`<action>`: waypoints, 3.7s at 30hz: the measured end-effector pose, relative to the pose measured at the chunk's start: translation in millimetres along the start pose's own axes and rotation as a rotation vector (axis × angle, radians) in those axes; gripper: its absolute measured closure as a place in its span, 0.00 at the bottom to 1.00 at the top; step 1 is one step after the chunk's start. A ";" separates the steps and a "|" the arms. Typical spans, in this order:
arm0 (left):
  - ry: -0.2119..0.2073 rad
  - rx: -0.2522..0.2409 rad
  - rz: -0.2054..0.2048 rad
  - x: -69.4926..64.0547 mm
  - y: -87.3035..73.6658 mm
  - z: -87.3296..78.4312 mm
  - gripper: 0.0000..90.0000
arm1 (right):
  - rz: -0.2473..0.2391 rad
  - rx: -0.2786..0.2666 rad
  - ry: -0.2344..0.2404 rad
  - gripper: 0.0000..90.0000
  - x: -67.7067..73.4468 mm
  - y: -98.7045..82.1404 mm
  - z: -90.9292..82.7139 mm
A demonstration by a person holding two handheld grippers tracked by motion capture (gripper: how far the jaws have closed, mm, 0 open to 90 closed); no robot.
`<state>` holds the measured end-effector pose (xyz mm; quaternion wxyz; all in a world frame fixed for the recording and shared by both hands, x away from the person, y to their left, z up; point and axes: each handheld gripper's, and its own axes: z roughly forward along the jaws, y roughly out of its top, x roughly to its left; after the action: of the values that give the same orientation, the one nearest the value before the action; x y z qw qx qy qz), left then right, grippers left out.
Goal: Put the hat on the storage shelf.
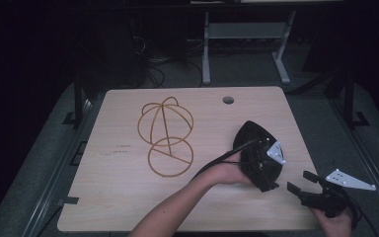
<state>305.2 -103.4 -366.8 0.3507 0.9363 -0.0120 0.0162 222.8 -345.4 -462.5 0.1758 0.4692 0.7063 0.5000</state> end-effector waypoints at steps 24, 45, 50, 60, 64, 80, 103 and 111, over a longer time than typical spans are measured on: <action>0.074 0.173 -0.015 3.7 -61.5 27.7 0.59 | -0.012 0.021 0.015 0.16 3.1 -0.1 4.3; 0.010 -0.161 -0.215 21.4 -72.9 -23.5 0.87 | -0.057 -0.003 0.105 0.16 30.6 8.7 15.8; -0.009 -0.230 -0.251 25.4 -68.1 -36.5 0.88 | -0.092 -0.021 0.135 0.17 42.9 12.8 21.4; -0.051 -0.352 -0.290 29.9 -51.1 -63.5 0.88 | -0.161 -0.047 0.139 0.22 63.5 20.8 31.7; -0.065 -0.372 -0.280 27.4 -43.1 -70.2 0.88 | -0.175 -0.084 0.129 0.26 69.8 24.4 32.7; -0.078 -0.373 -0.244 16.4 -30.6 -75.3 0.86 | -0.226 -0.165 0.100 0.86 77.1 29.2 29.3; 0.046 -0.299 -0.210 2.2 -40.0 -111.4 0.50 | -0.185 -0.085 0.211 0.91 80.6 59.3 14.2; 0.074 -0.309 -0.211 -3.2 -52.2 -130.4 0.45 | -0.157 -0.054 0.207 0.92 75.1 77.7 8.3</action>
<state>300.9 21.7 -302.9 0.4904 0.8660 0.0968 0.0119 229.2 -273.3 -381.9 0.1531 0.3535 0.7415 0.5493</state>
